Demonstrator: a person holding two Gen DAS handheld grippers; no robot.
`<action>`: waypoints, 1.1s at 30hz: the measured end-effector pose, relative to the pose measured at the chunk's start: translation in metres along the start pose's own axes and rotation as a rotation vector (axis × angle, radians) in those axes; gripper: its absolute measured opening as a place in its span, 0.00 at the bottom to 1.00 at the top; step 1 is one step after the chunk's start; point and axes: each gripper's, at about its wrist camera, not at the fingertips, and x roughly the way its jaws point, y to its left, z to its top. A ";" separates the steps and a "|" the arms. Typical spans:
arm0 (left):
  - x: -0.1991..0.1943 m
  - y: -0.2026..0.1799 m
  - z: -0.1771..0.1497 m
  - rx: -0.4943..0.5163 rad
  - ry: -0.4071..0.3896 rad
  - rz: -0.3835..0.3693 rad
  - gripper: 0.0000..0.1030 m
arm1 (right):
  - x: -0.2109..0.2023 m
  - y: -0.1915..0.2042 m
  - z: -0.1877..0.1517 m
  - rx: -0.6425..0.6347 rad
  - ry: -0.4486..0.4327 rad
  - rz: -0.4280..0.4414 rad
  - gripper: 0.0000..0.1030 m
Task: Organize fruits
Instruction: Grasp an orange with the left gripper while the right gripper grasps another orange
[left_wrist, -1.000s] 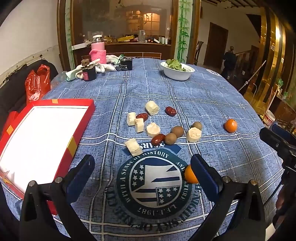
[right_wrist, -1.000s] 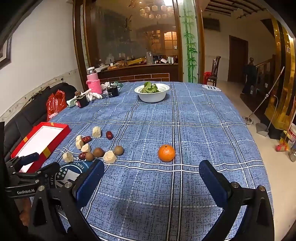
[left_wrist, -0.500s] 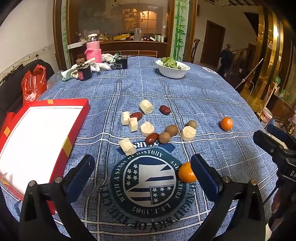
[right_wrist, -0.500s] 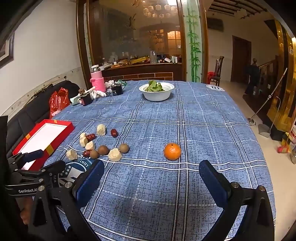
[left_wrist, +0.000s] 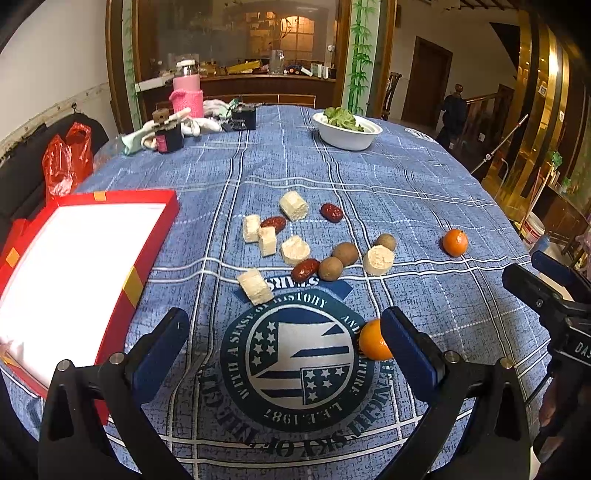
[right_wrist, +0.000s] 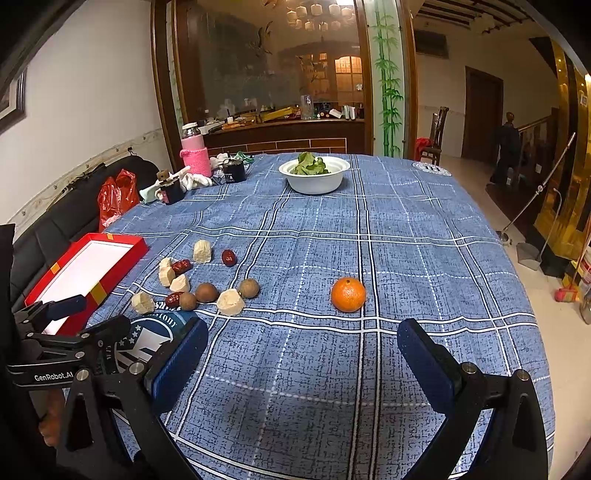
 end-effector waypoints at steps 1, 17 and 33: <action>0.002 0.001 -0.001 -0.010 0.009 0.001 1.00 | 0.002 -0.002 0.000 0.004 0.008 -0.002 1.00; 0.025 -0.023 -0.014 0.046 0.087 -0.049 1.00 | 0.114 -0.052 0.034 0.076 0.232 -0.008 0.73; 0.031 -0.073 -0.014 0.170 0.110 -0.078 0.65 | 0.121 -0.057 0.022 0.072 0.237 -0.035 0.35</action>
